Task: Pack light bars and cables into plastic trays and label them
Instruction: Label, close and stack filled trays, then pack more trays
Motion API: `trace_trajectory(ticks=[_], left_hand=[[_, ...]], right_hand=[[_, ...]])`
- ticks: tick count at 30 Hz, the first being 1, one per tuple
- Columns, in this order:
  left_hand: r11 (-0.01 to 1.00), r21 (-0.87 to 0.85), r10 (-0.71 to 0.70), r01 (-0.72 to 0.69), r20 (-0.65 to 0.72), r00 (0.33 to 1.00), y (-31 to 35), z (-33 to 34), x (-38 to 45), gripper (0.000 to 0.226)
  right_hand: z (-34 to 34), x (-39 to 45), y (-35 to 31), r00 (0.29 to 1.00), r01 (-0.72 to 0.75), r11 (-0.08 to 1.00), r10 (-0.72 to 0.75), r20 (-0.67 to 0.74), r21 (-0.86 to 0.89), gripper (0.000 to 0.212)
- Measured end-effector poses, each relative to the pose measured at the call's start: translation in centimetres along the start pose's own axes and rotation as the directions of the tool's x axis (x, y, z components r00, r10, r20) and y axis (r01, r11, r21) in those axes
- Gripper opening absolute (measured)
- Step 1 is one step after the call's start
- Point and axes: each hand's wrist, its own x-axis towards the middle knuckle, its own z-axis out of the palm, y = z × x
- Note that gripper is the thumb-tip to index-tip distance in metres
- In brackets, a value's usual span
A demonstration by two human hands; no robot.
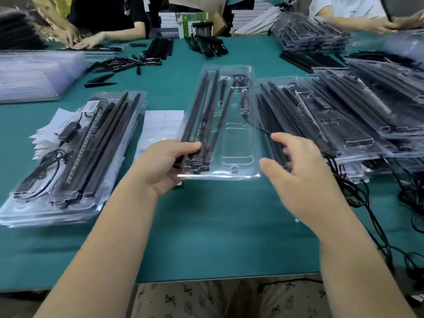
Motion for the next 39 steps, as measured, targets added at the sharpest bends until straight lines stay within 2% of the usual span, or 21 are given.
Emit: trace_trajectory(ticks=[1, 3, 6, 8, 10, 11, 14, 16, 18, 20, 22, 24, 27, 29, 32, 37, 39], left_hand=[[1.0, 0.009, -0.005, 0.005, -0.022, 1.0, -0.1, -0.7, -0.2, 0.018], [1.0, 0.001, -0.022, 0.022, -0.062, 0.998, -0.7, -1.9, -0.5, 0.012], [0.996, -0.064, -0.07, 0.064, -0.101, 0.992, -1.4, -3.3, -0.6, 0.01], [0.994, -0.083, -0.081, 0.072, -0.111, 0.99, -1.8, -3.8, -0.6, 0.01], [0.995, -0.064, -0.084, 0.077, -0.109, 0.991, -2.2, -3.7, -0.6, 0.01], [0.996, -0.044, -0.081, 0.076, -0.12, 0.989, -2.4, -3.4, -0.5, 0.012], [0.997, 0.066, -0.026, 0.04, -0.187, 0.982, -3.0, -2.6, -0.2, 0.021], [0.981, 0.19, 0.091, -0.044, -0.241, 0.966, -3.5, -2.3, -0.2, 0.034], [0.922, 0.364, 0.248, -0.134, -0.287, 0.925, -3.9, -2.1, -0.5, 0.037], [0.832, 0.528, 0.338, -0.17, -0.239, 0.91, -4.0, -1.8, -0.9, 0.025], [0.818, 0.54, 0.358, -0.2, -0.206, 0.911, -4.1, -1.6, -1.0, 0.025], [0.885, 0.412, 0.325, -0.216, -0.216, 0.921, -3.8, -1.8, -0.9, 0.034], [0.97, 0.177, 0.203, -0.165, -0.227, 0.953, -3.1, -2.3, -1.1, 0.035], [0.989, 0.094, 0.135, -0.117, -0.22, 0.966, -2.8, -2.4, -1.3, 0.054], [0.991, 0.069, 0.126, -0.113, -0.21, 0.97, -2.6, -2.4, -1.5, 0.06], [0.994, 0.06, 0.101, -0.09, -0.202, 0.974, -2.4, -2.9, -1.2, 0.066], [0.99, 0.104, 0.122, -0.101, -0.223, 0.967, -2.5, -2.8, -1.2, 0.072]], right_hand=[[0.4, 0.2, -0.4, 0.998, -0.008, 0.99, 0.017, 0.065, -0.137, 0.058], [1.3, 0.3, -1.2, 0.994, 0.044, 0.917, -0.002, 0.106, -0.397, 0.06], [1.4, 0.8, -1.4, 0.99, 0.077, 0.815, 0.005, 0.141, -0.575, 0.046], [1.0, 1.5, -0.8, 0.973, 0.126, 0.756, 0.031, 0.229, -0.642, 0.033], [1.1, 1.8, -0.5, 0.956, 0.171, 0.759, 0.027, 0.292, -0.628, 0.027], [1.4, 2.0, -0.5, 0.958, 0.166, 0.795, 0.011, 0.288, -0.583, 0.028], [3.0, 2.6, -0.2, 0.975, 0.061, 0.951, 0.008, 0.221, -0.304, 0.032], [3.9, 2.8, 0.2, 0.976, -0.07, 0.992, 0.091, 0.2, -0.109, 0.035], [4.3, 2.8, 0.3, 0.978, -0.154, 0.988, 0.149, 0.144, 0.026, 0.038], [4.4, 2.5, 0.3, 0.986, -0.126, 0.992, 0.129, 0.107, -0.03, 0.04], [4.0, 2.5, 0.6, 0.993, -0.042, 0.968, 0.068, 0.097, -0.249, 0.039], [2.9, 2.7, 1.1, 0.993, 0.03, 0.898, 0.025, 0.119, -0.439, 0.033], [1.0, 3.3, 2.1, 0.986, 0.048, 0.821, 0.051, 0.157, -0.569, 0.029], [0.1, 3.7, 2.7, 0.981, 0.038, 0.787, 0.088, 0.173, -0.615, 0.035], [-0.4, 4.3, 3.6, 0.981, 0.014, 0.769, 0.114, 0.158, -0.639, 0.049], [0.1, 3.9, 4.7, 0.99, 0.072, 0.805, 0.012, 0.138, -0.589, 0.041], [0.2, 3.3, 4.5, 0.988, 0.126, 0.848, -0.061, 0.141, -0.515, 0.038]])
